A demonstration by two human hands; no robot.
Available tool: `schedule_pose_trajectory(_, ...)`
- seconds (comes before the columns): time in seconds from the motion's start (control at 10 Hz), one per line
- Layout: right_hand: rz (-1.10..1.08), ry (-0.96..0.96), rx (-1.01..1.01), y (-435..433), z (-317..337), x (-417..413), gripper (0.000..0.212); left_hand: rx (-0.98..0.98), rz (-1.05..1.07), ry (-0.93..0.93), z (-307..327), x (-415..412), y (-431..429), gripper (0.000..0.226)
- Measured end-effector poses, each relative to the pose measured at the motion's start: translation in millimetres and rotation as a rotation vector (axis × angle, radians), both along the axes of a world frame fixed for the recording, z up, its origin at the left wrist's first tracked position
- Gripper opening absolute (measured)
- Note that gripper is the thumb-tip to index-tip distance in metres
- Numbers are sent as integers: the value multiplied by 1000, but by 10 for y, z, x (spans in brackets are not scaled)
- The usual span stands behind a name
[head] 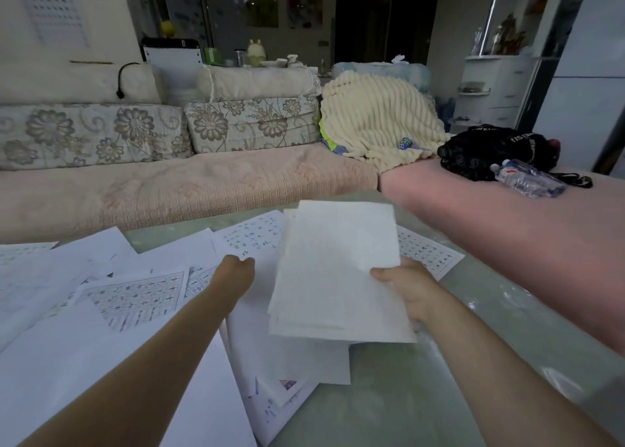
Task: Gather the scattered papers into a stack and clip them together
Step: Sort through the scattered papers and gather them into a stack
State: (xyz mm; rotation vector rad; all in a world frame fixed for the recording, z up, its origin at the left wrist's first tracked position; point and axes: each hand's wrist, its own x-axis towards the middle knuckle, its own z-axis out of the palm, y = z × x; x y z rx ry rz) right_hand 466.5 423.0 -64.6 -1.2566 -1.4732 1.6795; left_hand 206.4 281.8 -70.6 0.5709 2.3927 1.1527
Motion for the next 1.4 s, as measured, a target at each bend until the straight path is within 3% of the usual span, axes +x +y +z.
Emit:
schedule_pose_trajectory(0.1, 35, -159, 173, -180, -89, -264, 27, 62, 0, -170, 63, -10, -22, 22)
schedule_pose_trajectory(0.2, 39, -363, 299, -277, -176, -415, 32, 11, -27, -166, 21, -60, -25, 23)
schedule_pose_trajectory(0.4, 119, -486, 290, -216, -183, -474, 27, 63, -176, -292, 8, -9, -55, 25)
schedule_pose_trajectory(0.6, -27, -378, 239, -140, -57, -306, 75, 438, -181, -484, 9, 8, -45, 36)
schedule_pose_trajectory(0.7, 38, -283, 137, -101, 18, -210, 70, 575, -209, -622, 45, 34, -30, 38)
schedule_pose_trajectory(0.8, 81, -263, 109, -77, 13, -123, 22, 504, -191, -579, -7, 46, 18, 38)
schedule_pose_trajectory(0.9, 33, -330, 181, 20, -64, -64, 14, 319, -75, -293, -108, 4, 112, 44)
schedule_pose_trajectory(1.0, -47, -384, 247, 119, -148, -52, 19, 95, 8, 73, -161, -82, 143, 52)
schedule_pose_trajectory(1.1, -44, -414, 320, 164, -216, -94, 19, -25, 64, 152, -173, -184, 191, 49)
schedule_pose_trajectory(1.2, -40, -434, 418, 174, -275, -181, 22, -79, 120, 103, -126, -263, 269, 41)
schedule_pose_trajectory(1.3, -16, -495, 474, 176, -311, -266, 30, -88, 116, 65, -182, -431, 466, 52)
schedule_pose_trajectory(1.4, -2, -562, 478, 185, -323, -315, 34, -49, 90, -12, -41, -317, 565, 49)
